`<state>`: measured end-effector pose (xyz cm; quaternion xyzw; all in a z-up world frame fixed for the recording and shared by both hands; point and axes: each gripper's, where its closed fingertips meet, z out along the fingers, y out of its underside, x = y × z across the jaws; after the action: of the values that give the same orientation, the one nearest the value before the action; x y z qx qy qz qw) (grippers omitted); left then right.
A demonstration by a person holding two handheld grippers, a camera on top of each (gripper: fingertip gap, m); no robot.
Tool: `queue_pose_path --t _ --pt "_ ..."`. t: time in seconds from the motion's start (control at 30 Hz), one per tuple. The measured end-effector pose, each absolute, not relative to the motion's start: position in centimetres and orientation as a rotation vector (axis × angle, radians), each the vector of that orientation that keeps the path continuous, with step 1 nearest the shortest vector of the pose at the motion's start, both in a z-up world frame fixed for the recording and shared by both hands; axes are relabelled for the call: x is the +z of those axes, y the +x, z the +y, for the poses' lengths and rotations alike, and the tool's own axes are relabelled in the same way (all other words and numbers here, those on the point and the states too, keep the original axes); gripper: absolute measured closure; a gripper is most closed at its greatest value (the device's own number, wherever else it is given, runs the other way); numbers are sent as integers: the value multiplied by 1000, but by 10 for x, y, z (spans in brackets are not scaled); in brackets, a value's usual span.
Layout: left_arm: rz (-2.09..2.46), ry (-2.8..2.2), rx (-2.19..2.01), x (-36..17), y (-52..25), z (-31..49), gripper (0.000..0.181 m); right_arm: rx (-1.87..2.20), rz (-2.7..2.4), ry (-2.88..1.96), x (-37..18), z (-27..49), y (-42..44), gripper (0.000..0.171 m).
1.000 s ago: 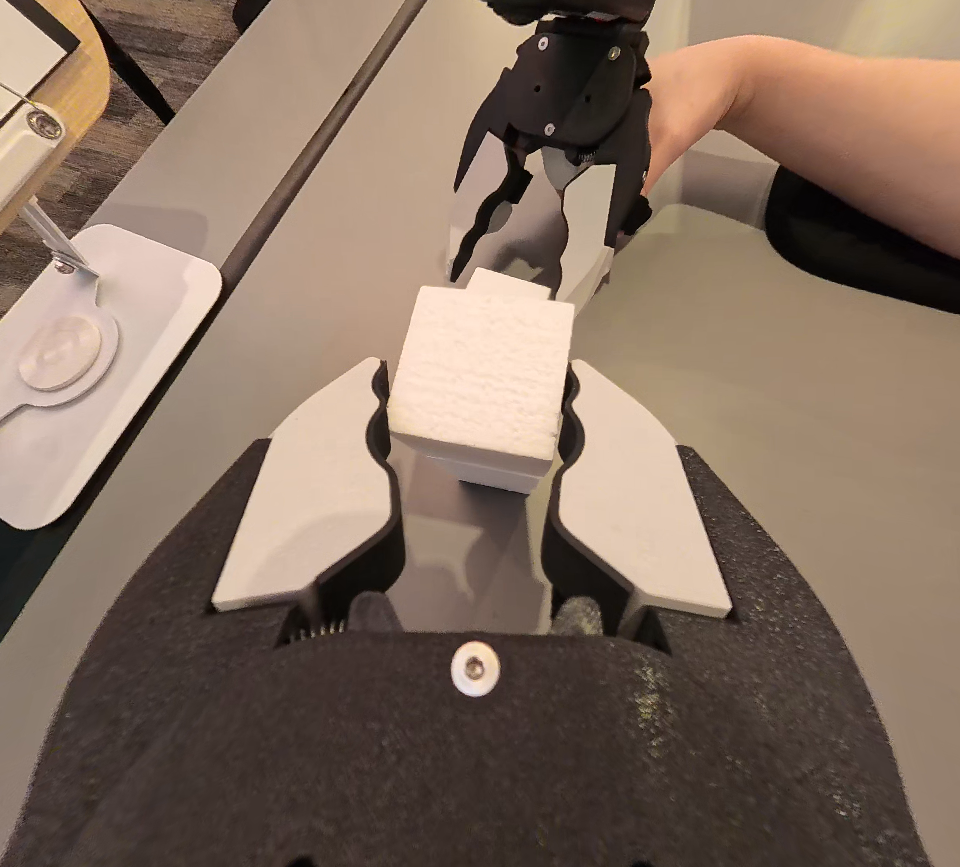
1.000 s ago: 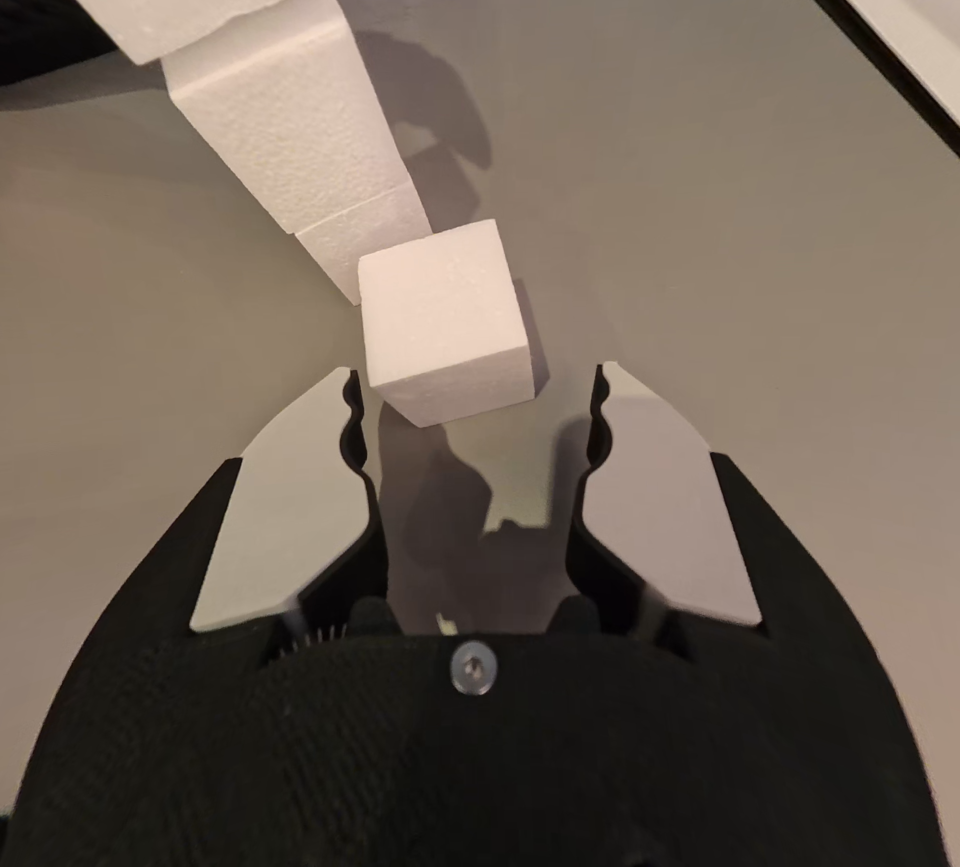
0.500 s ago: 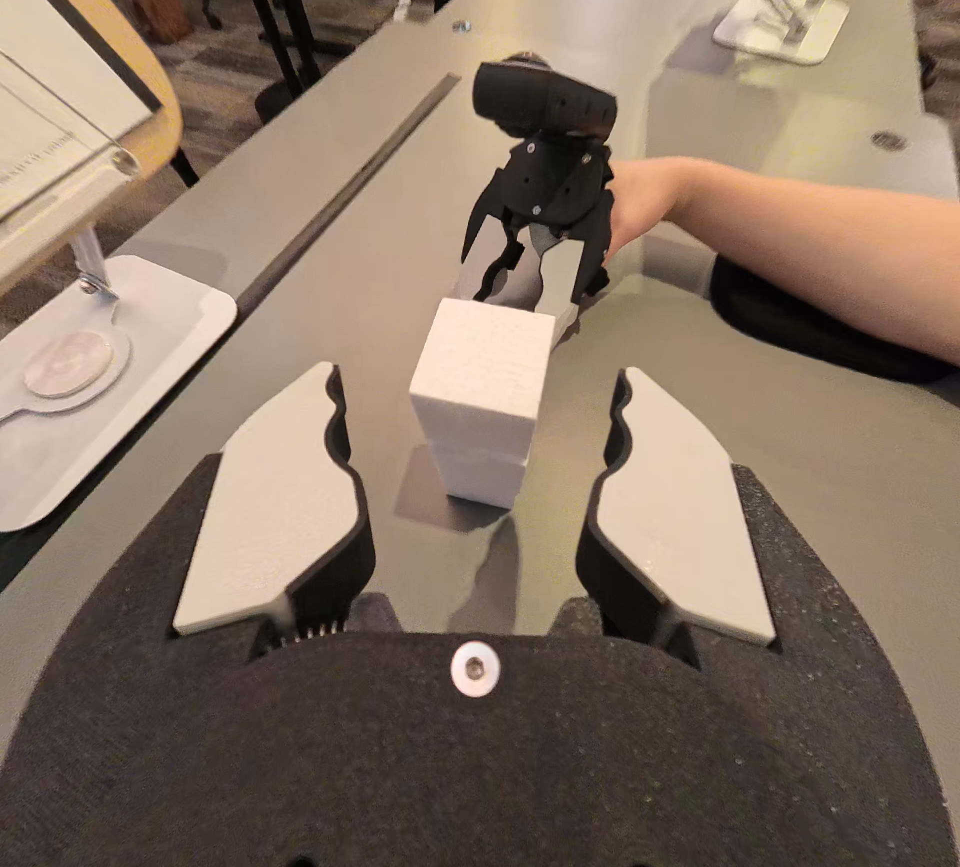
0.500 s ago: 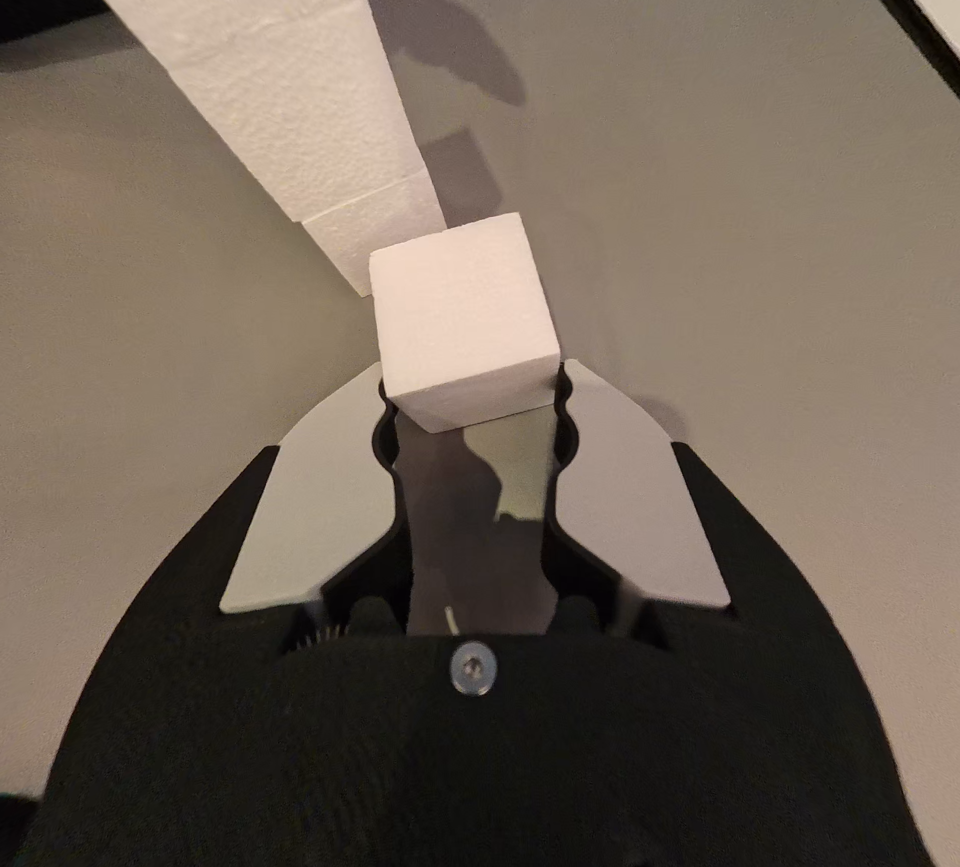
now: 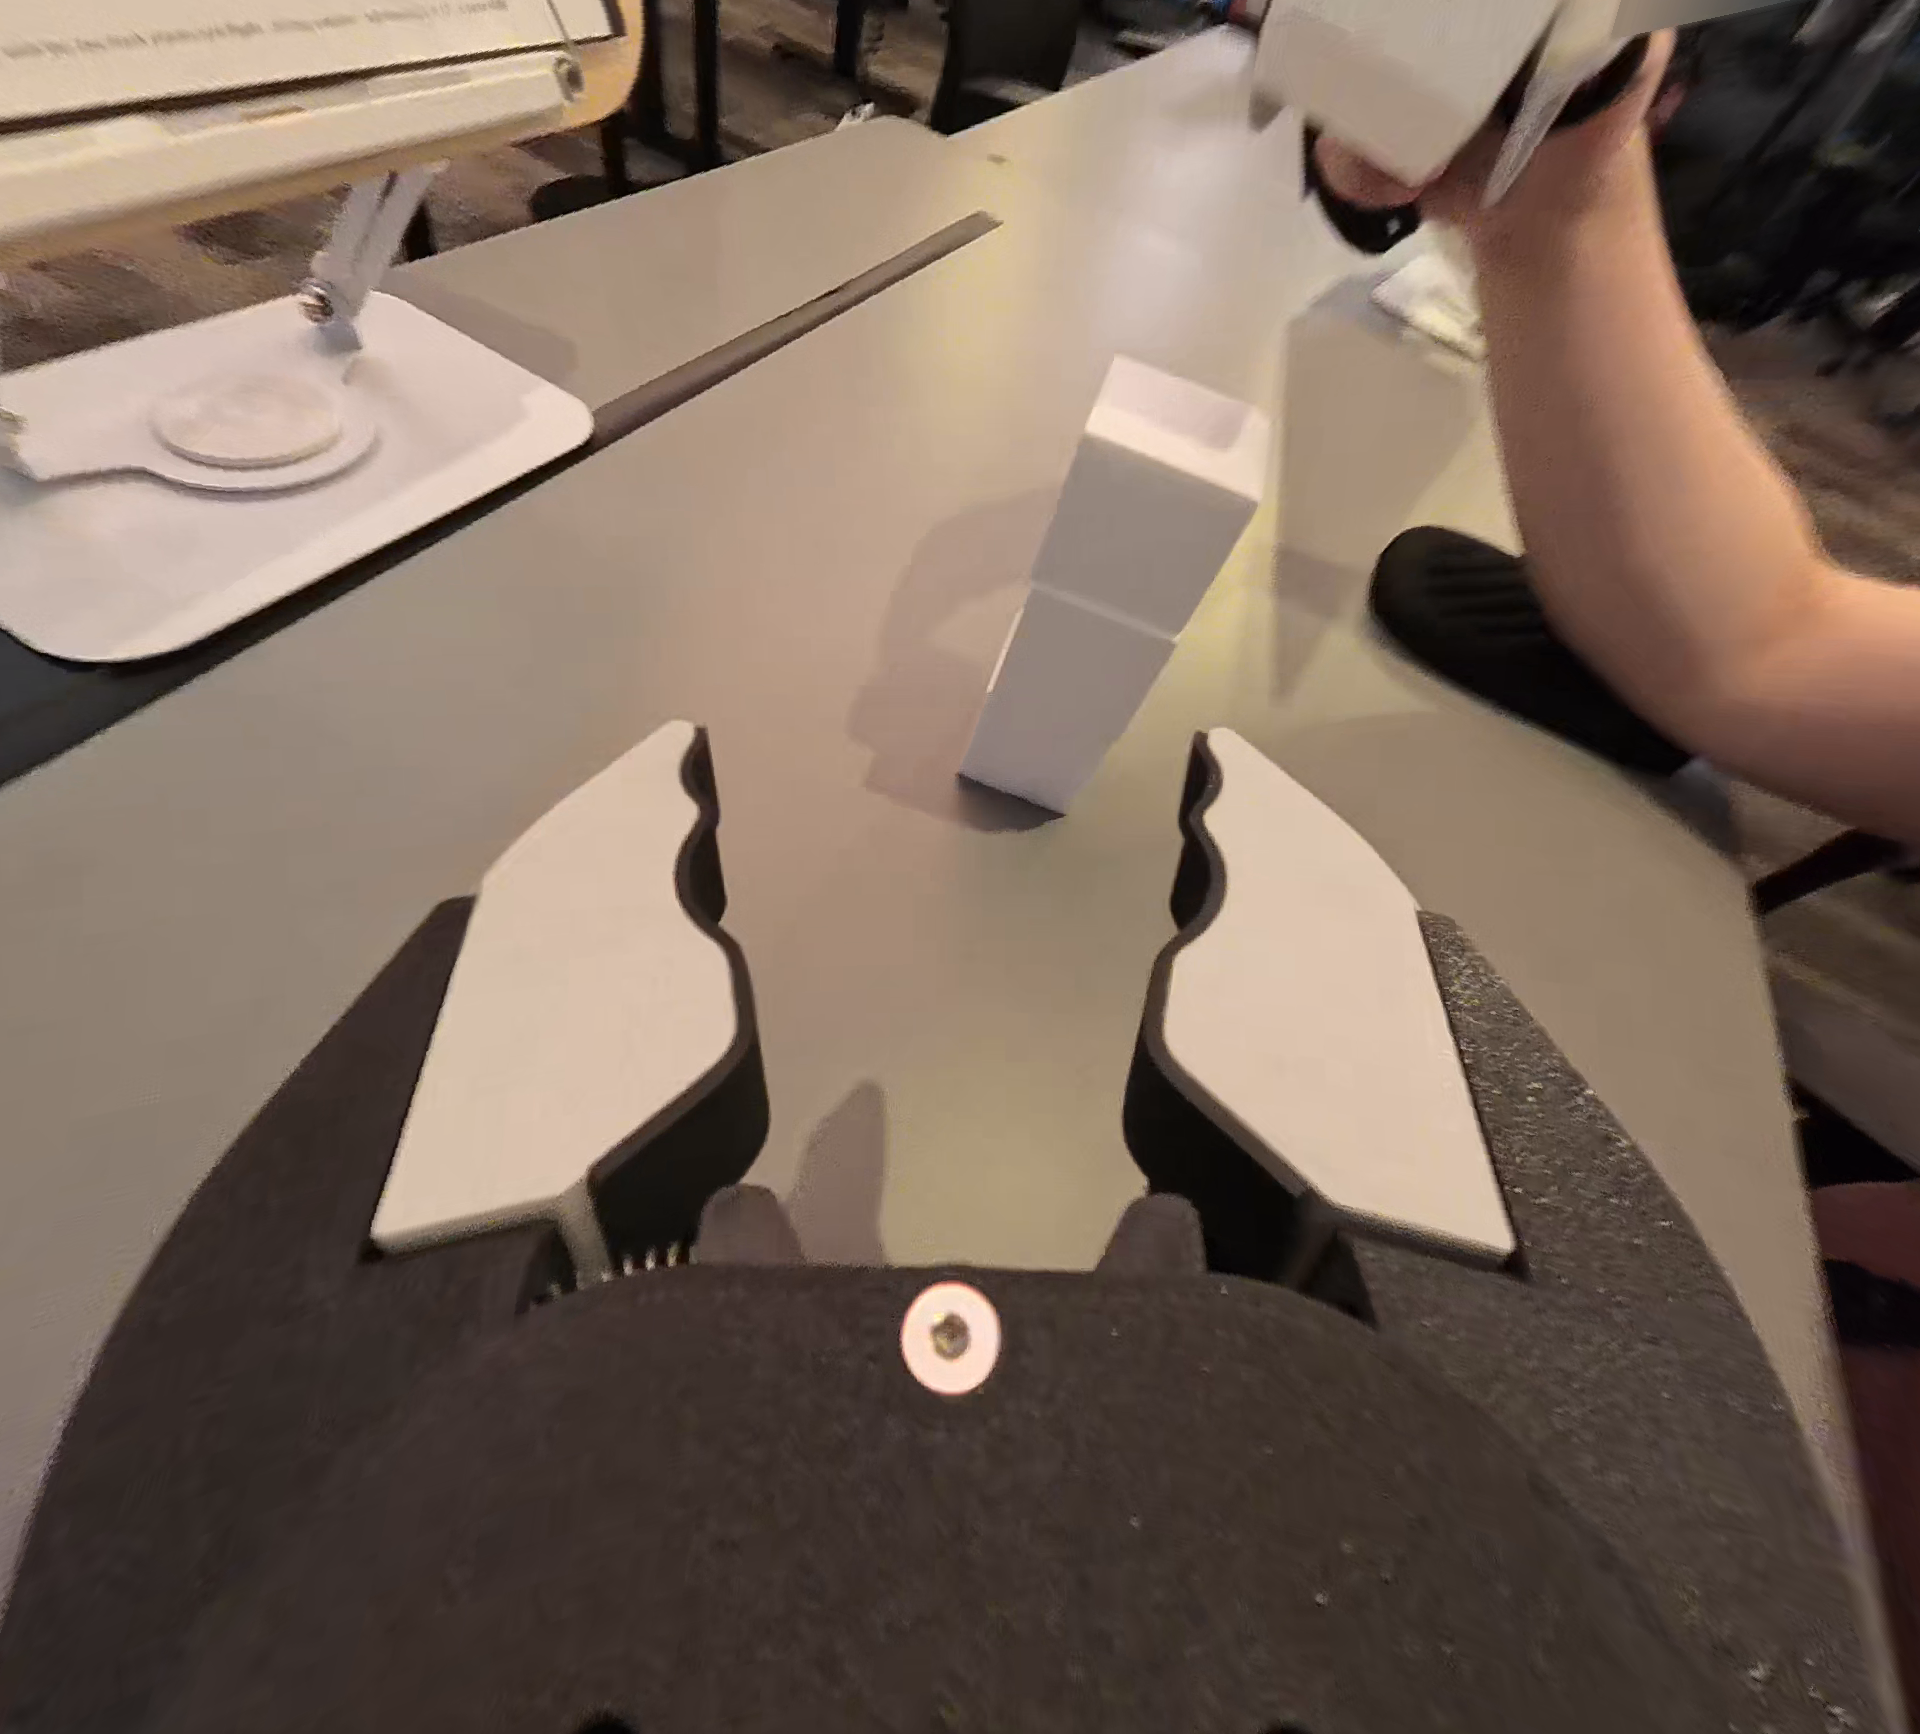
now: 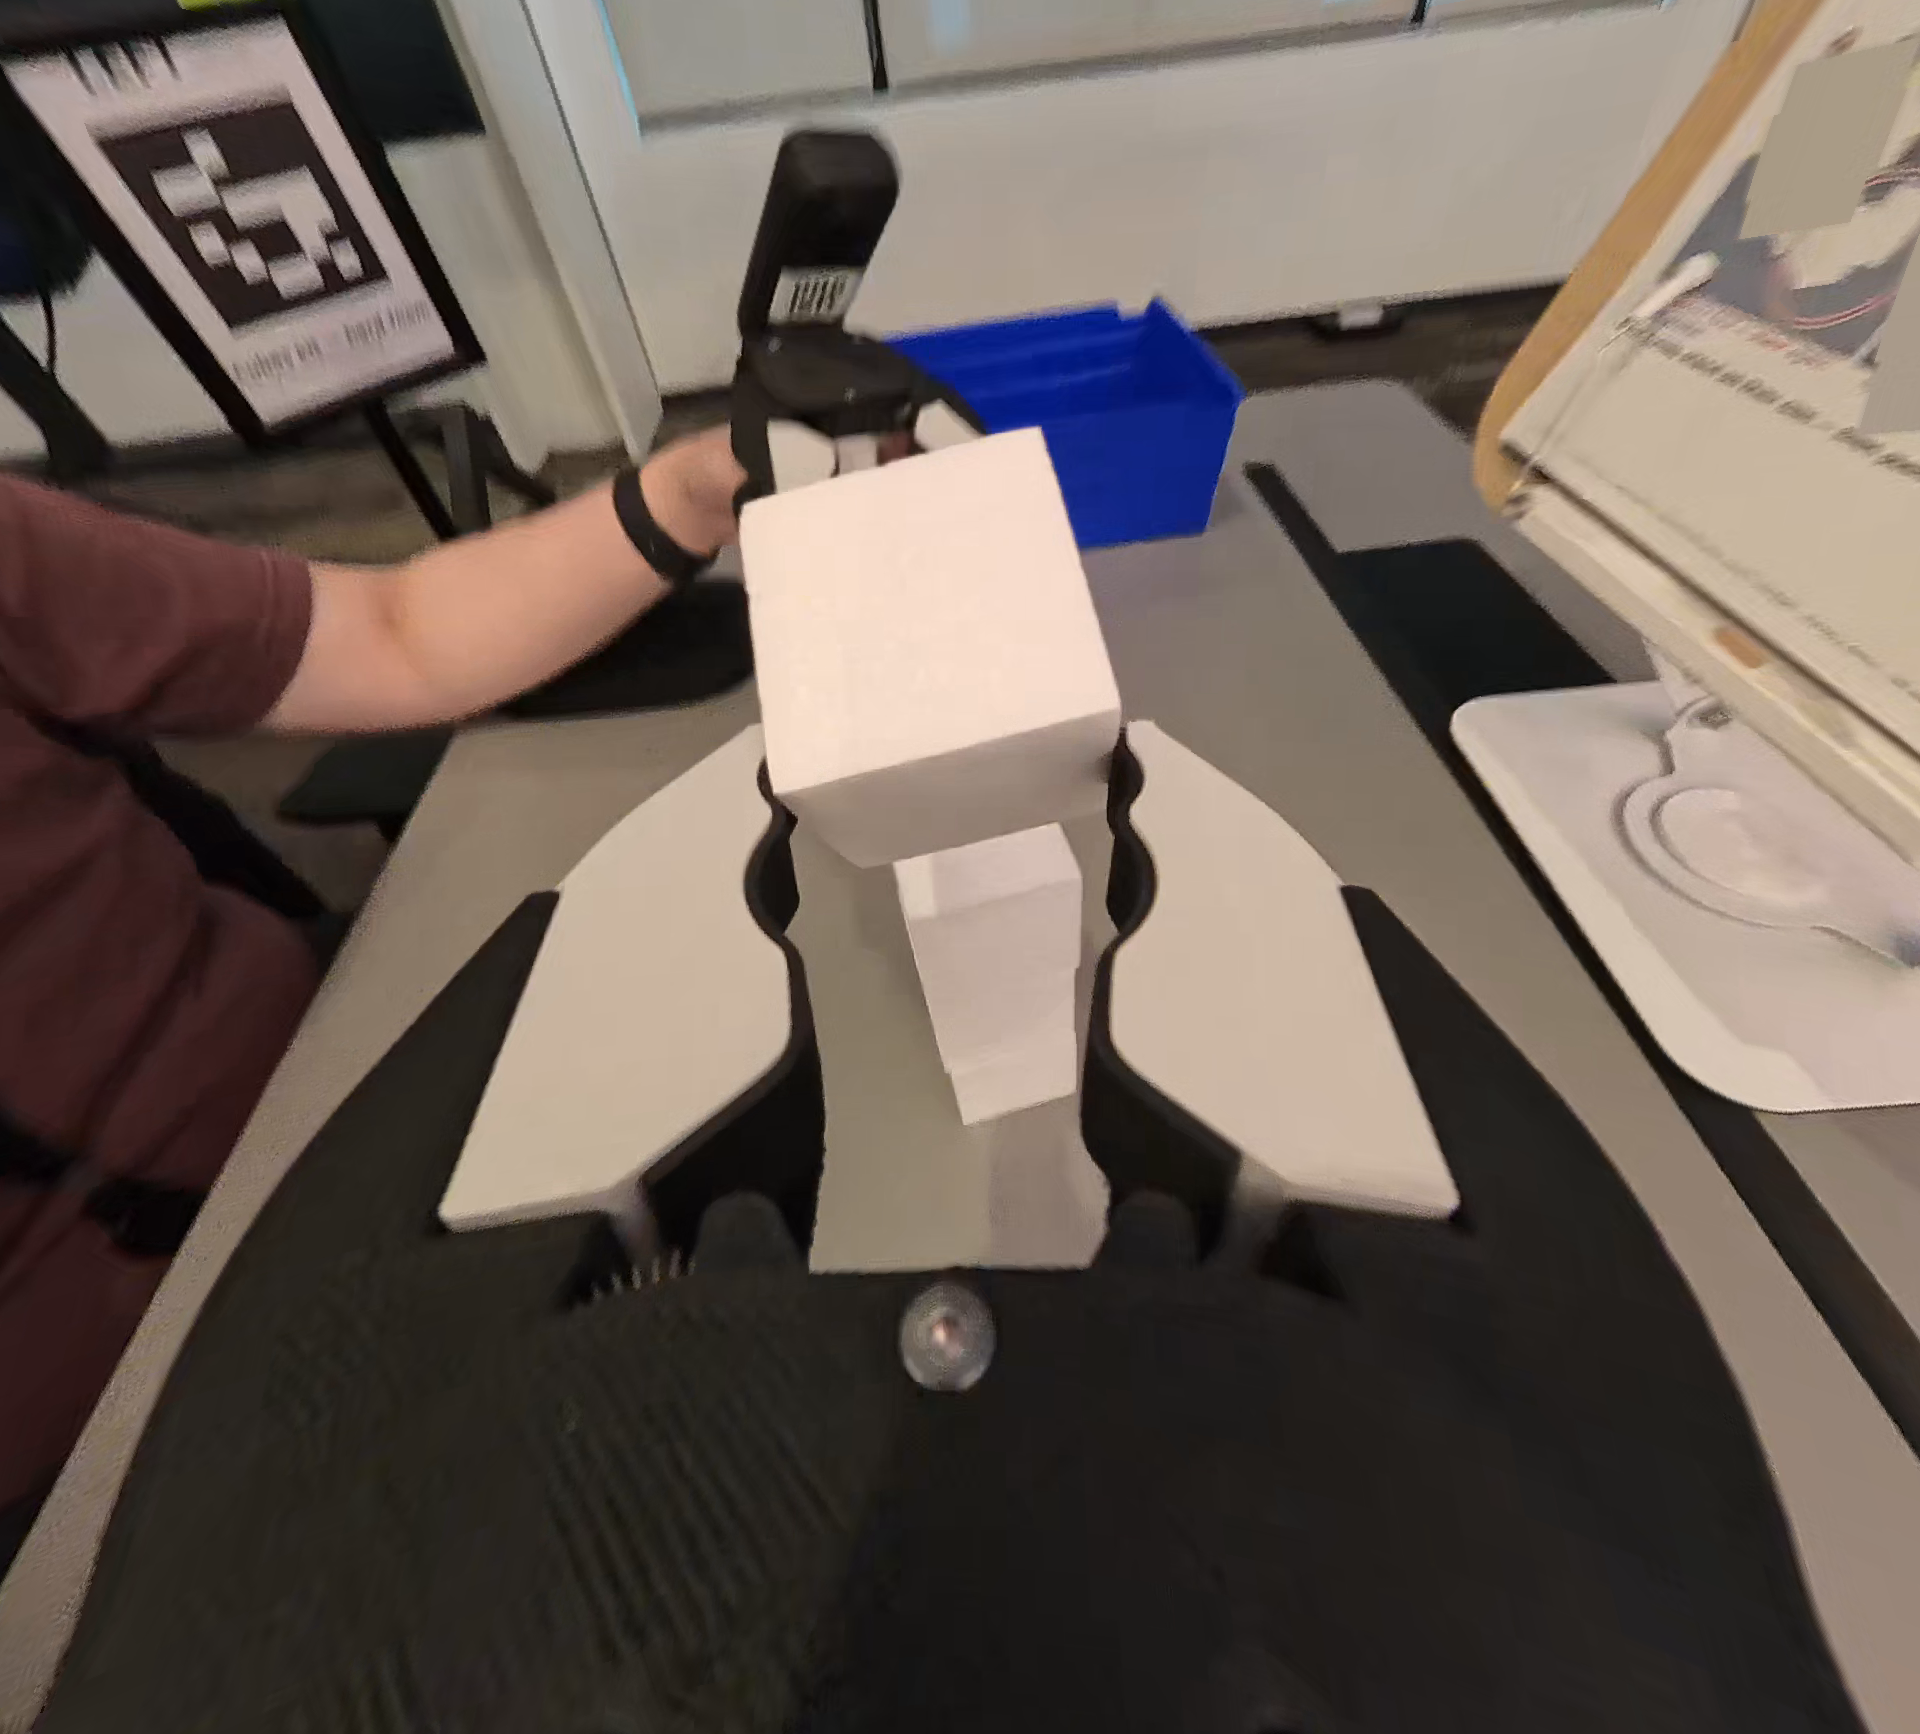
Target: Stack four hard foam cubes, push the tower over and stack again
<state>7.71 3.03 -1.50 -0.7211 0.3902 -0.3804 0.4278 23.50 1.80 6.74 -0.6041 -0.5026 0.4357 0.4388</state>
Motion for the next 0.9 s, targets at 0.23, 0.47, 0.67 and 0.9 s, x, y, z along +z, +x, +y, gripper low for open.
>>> queue_pose_path --t 0.23,0.47,0.67,0.9 --pt "941 -1853 -964 -33 69 39 95 896 -1467 -1654 35 18 210 112" --pt "983 -1870 -923 -39 72 37 95 882 -1525 -1733 20 18 203 112" --pt "1019 -1869 -911 -41 77 33 96 882 -1539 -1752 16 17 205 112" --pt "1035 -1907 -902 -51 79 33 97 855 -1572 -1761 6 17 203 112"
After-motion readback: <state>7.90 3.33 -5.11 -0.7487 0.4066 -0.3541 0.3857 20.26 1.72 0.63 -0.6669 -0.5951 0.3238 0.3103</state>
